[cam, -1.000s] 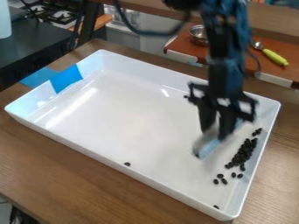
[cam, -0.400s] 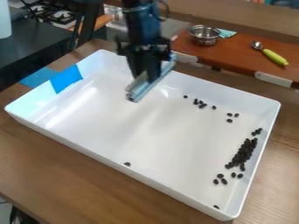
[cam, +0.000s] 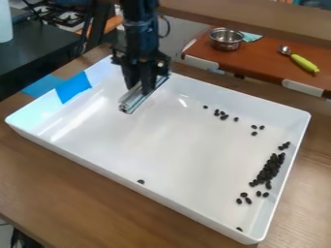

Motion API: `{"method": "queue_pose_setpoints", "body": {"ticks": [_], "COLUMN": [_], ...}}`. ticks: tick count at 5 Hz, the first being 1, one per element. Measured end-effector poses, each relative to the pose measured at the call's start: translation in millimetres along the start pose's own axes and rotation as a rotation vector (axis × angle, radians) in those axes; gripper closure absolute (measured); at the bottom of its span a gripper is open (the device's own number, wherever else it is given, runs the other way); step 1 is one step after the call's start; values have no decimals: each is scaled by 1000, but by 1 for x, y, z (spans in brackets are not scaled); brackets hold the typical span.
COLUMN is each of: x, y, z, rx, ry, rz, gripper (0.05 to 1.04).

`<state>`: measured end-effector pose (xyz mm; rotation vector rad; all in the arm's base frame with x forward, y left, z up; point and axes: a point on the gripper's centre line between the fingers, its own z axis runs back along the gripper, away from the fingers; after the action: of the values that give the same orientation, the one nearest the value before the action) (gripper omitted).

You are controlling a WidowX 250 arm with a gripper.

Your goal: Sweep into pile

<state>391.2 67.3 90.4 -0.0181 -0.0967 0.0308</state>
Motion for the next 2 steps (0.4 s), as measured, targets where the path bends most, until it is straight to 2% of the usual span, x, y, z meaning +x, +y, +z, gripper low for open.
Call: {"method": "queue_pose_setpoints", "body": {"ticks": [1, 2], "x": [-1, 3], "y": [-2, -9], "z": [-16, -23], "rx": [75, 96], "ry": [58, 69], "rz": [-19, -32], "gripper": [732, 732]}}
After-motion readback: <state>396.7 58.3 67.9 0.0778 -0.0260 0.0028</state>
